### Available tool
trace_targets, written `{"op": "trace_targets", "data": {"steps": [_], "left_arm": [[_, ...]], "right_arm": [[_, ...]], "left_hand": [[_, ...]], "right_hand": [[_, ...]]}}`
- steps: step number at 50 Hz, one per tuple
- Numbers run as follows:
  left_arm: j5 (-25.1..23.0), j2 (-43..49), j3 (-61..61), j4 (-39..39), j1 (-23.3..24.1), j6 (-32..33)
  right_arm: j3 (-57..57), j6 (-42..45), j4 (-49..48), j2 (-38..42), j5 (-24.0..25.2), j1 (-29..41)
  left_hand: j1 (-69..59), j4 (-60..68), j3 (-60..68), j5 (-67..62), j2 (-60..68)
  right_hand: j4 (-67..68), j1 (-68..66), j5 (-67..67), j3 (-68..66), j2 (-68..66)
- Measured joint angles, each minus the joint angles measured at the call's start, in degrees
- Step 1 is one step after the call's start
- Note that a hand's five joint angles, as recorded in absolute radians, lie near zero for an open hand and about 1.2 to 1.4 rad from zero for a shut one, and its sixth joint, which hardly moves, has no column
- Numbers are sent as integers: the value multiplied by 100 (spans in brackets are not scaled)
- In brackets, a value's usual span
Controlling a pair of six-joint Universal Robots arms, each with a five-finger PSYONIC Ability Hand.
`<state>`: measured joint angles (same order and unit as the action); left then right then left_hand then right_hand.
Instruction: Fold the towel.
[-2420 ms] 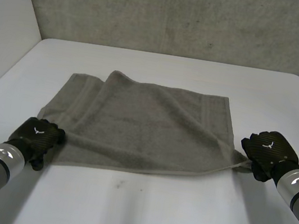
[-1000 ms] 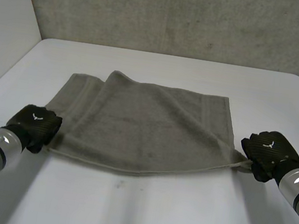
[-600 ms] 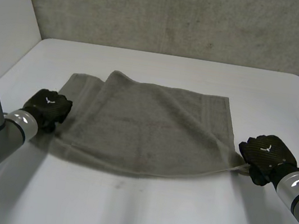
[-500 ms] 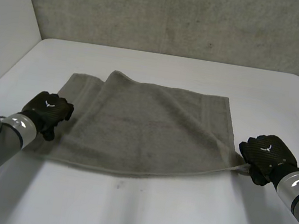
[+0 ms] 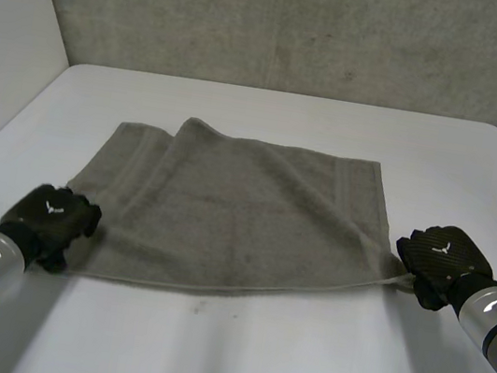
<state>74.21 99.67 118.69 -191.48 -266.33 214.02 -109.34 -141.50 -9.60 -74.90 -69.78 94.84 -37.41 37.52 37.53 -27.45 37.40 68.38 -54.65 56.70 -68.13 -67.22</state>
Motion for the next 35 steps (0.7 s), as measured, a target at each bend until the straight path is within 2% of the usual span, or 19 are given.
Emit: {"op": "trace_targets", "data": {"steps": [8,23,31,35], "left_arm": [[-30,219,135,-71,-138,6],[-17,898,-193,-479,-293,8],[-20,1100,-363,-482,-287,8],[-21,1198,-480,-482,-287,7]], "right_arm": [[-8,0,-32,34,0,0],[-17,9,-34,58,14,1],[-17,9,-38,63,18,0],[-17,9,-36,63,18,-1]], "left_hand": [[317,-342,-334,342,-324],[133,-146,-146,137,-135],[-269,266,262,-226,276],[-1004,1241,1235,-856,1250]], "right_hand": [[0,0,0,0,0],[0,0,0,0,0],[0,0,3,0,0],[0,0,5,0,0]]}}
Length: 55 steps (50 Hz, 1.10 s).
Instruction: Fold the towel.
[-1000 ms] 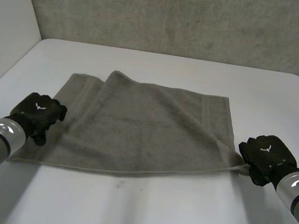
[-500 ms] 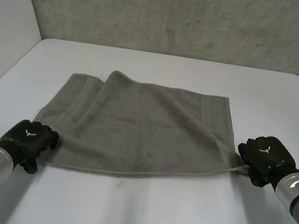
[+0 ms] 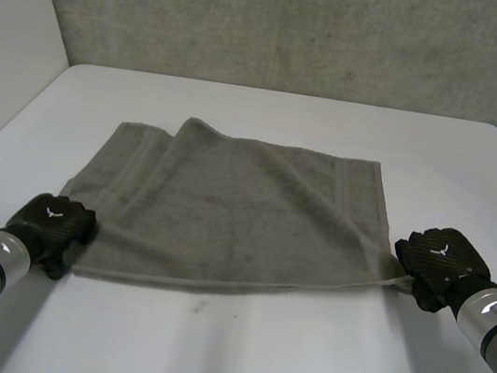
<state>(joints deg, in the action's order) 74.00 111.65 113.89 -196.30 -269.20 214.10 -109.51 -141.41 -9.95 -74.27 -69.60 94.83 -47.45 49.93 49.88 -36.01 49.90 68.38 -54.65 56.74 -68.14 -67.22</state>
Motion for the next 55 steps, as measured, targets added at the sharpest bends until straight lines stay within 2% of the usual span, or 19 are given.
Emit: {"op": "trace_targets", "data": {"steps": [1,2,4,5,6,7,8,26,33,36,40,44,46,51,55], "left_arm": [[0,0,0,0,0,0],[0,21,-30,1,0,-1],[4,28,-68,-12,-5,-2],[6,22,-84,-8,-10,-3],[2,17,-83,-3,-10,-5],[2,-7,-98,-5,-17,-6],[-2,-23,-100,-5,-19,-7],[-19,-609,194,46,-59,-23],[-3,-1205,382,315,-66,-6],[-2,-1547,455,634,-74,5],[-6,-2113,551,1352,-128,115],[-9,-2349,589,1727,-164,278],[-23,-2610,627,2205,-201,642],[-79,-2778,624,2529,-213,1157],[-174,-2685,462,2431,-193,1434]], "right_arm": [[0,0,0,0,0,0],[0,0,1,0,0,-2],[1,0,2,0,0,-4],[2,0,2,0,0,-5],[2,0,2,-1,0,-6],[2,0,3,-2,0,-6],[2,0,2,-3,0,-7],[38,15,53,-27,-20,-9],[216,206,864,-348,-30,-31],[311,487,1655,-636,1,-78],[352,1300,3062,-1097,9,-366],[331,1680,3568,-1267,-15,-522],[284,2286,4249,-1511,-40,-784],[343,2629,4521,-1696,61,-1033],[517,2336,4094,-1658,212,-1138]], "left_hand": [[0,0,0,0,0],[-224,673,672,-277,674],[-597,1106,1103,-427,1107],[-755,1364,1359,76,1388],[-386,1454,1450,-236,1457],[-1637,1678,1674,-2167,1697],[-1961,1753,1754,-2202,1771],[-1962,1973,1963,-2299,1963],[-1962,1980,1964,-2299,1964],[-1962,1980,1964,-2299,1965],[-1962,1981,1964,-2299,1965],[-1962,1981,1971,-2299,1965],[-1962,1982,1974,-2299,1965],[-1962,1982,1975,-2299,1965],[-1962,1982,1976,-2306,1965]], "right_hand": [[0,0,0,0,0],[0,0,0,0,0],[0,0,0,0,0],[0,0,0,0,0],[0,0,0,0,0],[0,0,0,0,0],[0,0,0,0,0],[0,0,1,0,0],[0,0,1,0,0],[0,0,1,0,0],[0,0,1,0,0],[0,0,1,0,0],[0,0,2,0,0],[0,0,14,0,0],[0,0,31,0,0]]}}
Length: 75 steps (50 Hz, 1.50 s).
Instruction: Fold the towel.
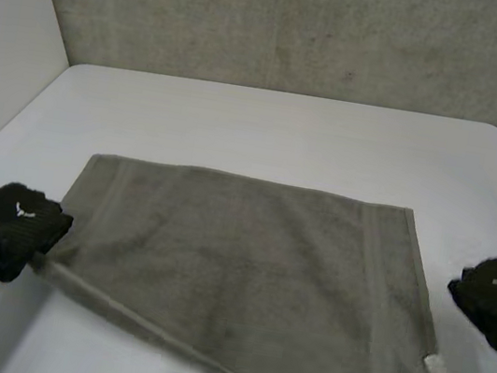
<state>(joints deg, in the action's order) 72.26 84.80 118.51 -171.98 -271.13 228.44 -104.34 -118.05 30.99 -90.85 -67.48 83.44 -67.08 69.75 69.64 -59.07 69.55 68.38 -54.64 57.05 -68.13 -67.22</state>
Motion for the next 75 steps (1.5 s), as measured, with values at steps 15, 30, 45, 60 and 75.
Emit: {"op": "trace_targets", "data": {"steps": [15,30,45,60,75], "left_arm": [[310,2870,-2353,-1065,996,-151],[637,3076,-2695,-947,1142,-434],[622,3020,-2627,-955,1134,-572],[614,3082,-2633,-974,1130,-582],[616,3095,-2630,-973,1113,-582]], "right_arm": [[1180,-1609,-2577,2207,-947,1149],[225,-3363,-2651,997,-106,1426],[-1192,-3993,-1958,-132,528,914],[-2324,-3787,-2215,-278,930,632],[-2551,-3723,-2858,-90,943,621]], "left_hand": [[-2,1,0,0,0],[-2,1,0,0,0],[-2,1,0,0,0],[-2,1,0,-1,0],[-2,1,0,-13,0]], "right_hand": [[0,0,24,0,0],[-3729,2737,-3612,3713,3602],[-4353,3225,-4279,4292,4162],[-4353,3225,-4280,4292,4162],[-2045,1345,-2055,2025,1913]]}}
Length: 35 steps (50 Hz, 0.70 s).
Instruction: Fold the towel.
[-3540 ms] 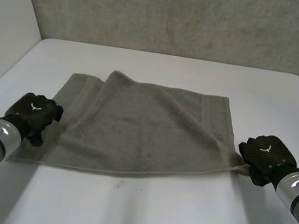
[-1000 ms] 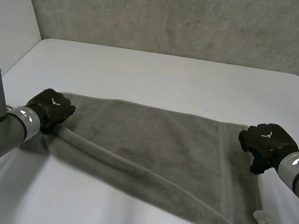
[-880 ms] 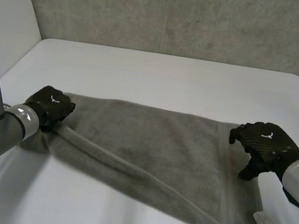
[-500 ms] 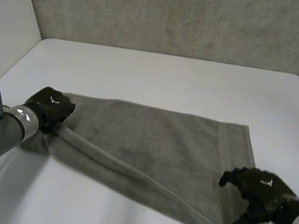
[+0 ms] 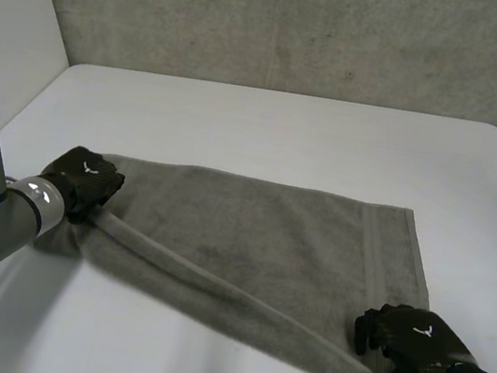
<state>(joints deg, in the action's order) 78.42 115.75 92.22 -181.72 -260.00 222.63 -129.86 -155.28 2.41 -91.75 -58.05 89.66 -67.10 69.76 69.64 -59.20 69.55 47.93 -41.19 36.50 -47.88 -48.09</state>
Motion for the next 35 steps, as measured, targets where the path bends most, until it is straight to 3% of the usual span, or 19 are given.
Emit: {"op": "trace_targets", "data": {"steps": [4,12,20,26,35], "left_arm": [[3,0,17,10,-9,0],[-15,-2,33,-2,-15,0],[-8,159,-330,-59,-5,-3],[31,654,-1064,-109,8,-166],[75,1395,-2180,-128,21,-647]], "right_arm": [[4,210,-158,206,-37,-19],[627,972,-117,486,-101,-288],[1889,757,-229,891,-286,-141],[3497,485,-720,2173,-1016,708],[4803,542,-1351,3528,-1614,1180]], "left_hand": [[0,0,0,0,0],[0,0,3,0,0],[0,0,3,0,3],[0,1,2,0,6],[0,1,3,0,6]], "right_hand": [[1828,-1415,1817,-1806,-1824],[2025,-1415,1929,-1983,-1928],[2031,-1415,1930,-1989,-1928],[2041,-1415,1972,-2010,-1928],[2041,-1415,1993,-2010,-1928]]}}
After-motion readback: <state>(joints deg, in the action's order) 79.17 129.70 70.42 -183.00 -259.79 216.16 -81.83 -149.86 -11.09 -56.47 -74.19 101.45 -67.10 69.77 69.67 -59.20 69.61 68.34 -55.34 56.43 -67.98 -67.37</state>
